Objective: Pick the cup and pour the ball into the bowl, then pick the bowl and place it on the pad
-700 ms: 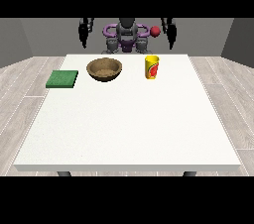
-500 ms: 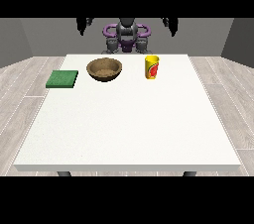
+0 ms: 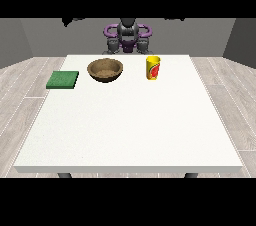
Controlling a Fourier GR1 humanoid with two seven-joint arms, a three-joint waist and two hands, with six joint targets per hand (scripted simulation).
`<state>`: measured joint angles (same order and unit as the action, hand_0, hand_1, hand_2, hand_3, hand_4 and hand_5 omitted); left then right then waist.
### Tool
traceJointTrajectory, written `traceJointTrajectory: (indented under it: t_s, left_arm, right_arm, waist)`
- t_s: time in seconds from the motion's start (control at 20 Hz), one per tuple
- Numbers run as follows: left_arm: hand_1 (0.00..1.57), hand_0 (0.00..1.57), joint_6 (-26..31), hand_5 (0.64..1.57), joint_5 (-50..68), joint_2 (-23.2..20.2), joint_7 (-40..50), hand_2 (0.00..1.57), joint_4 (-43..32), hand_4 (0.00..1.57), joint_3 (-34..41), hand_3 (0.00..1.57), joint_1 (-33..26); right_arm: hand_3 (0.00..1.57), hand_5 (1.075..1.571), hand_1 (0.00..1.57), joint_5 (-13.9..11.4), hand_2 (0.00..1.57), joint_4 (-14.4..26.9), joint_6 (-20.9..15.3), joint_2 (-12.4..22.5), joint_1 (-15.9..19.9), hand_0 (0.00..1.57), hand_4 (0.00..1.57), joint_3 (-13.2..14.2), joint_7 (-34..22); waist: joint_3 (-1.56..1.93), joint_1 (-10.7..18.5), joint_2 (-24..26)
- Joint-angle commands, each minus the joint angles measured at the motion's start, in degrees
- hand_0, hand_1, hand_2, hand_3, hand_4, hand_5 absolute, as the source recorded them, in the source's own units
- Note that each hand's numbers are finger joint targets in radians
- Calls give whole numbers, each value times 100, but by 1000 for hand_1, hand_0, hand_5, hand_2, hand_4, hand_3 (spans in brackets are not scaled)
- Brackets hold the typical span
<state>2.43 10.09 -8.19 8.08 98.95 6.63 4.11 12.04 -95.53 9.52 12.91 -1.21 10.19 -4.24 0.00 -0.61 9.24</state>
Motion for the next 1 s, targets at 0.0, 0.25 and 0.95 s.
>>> traceJointTrajectory:
  t_s: [0.0,0.25,0.95]
  left_arm:
    - [0,0,174,1544,203,-163,-405,0,-25,0,434,0,-85]
    - [0,0,347,1539,170,-184,-1128,0,-667,0,535,0,392]
    - [0,0,-389,1517,-873,738,-3614,0,-2887,0,159,0,787]
  right_arm:
    - [0,1570,0,256,0,-119,232,71,-69,0,0,278,129]
    - [0,1569,0,135,0,-64,139,-59,390,0,0,154,192]
    - [0,1571,0,-44,0,706,544,64,782,0,0,313,1334]
  waist:
    - [-1,-60,-385]
    - [-2,-140,-875]
    - [-2,-527,-1804]
